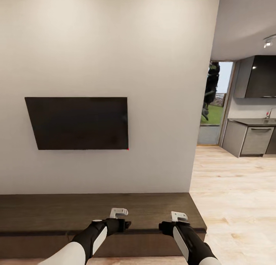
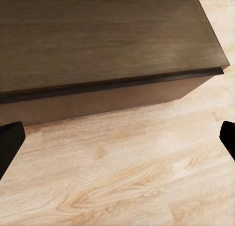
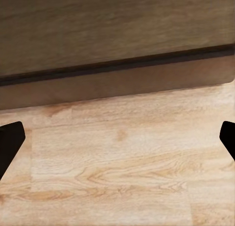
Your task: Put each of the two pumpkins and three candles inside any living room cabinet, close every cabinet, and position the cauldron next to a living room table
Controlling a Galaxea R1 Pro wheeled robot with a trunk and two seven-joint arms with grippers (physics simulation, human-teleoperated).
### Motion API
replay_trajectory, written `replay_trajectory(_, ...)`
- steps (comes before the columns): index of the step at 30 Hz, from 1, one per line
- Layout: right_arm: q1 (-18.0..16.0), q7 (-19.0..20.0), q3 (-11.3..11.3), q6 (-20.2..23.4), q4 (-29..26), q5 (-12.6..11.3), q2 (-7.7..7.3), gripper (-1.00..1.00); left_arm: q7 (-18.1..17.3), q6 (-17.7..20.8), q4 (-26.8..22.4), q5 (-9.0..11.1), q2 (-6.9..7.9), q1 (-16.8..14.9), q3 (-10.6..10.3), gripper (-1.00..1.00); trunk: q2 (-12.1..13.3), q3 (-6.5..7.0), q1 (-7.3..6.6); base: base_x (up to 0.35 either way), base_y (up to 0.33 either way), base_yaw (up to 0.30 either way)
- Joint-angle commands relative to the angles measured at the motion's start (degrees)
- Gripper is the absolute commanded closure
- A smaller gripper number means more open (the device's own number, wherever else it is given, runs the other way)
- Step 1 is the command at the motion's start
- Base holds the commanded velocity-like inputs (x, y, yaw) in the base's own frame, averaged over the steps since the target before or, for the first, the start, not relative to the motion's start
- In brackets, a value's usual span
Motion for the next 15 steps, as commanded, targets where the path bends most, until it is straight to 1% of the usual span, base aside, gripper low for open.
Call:
replay_trajectory(1, 0.0, -0.37, -0.07, 0.2, -0.08, -0.62, 0.03, -1.0, -0.04, 0.33, -0.11, 0.24, 0.03, 0.01, -0.24, -1.0, -0.04, -0.03, 0.02, 0.0, 0.0, 0.0)
replay_trajectory(12, 0.0, -0.37, -0.07, 0.2, -0.08, -0.66, 0.03, -1.0, 0.2, 0.27, -0.11, 0.28, 0.03, 0.03, -0.24, -1.0, -4.46, -2.0, 2.44, 0.0, 0.0, 0.0)
replay_trajectory(15, 0.0, -0.34, -0.01, 0.19, -0.08, -0.66, 0.03, -1.0, 1.74, 0.04, -0.11, 0.4, 0.01, 0.09, -0.21, -1.0, -5.66, -2.54, 3.1, 0.0, 0.0, 0.0)
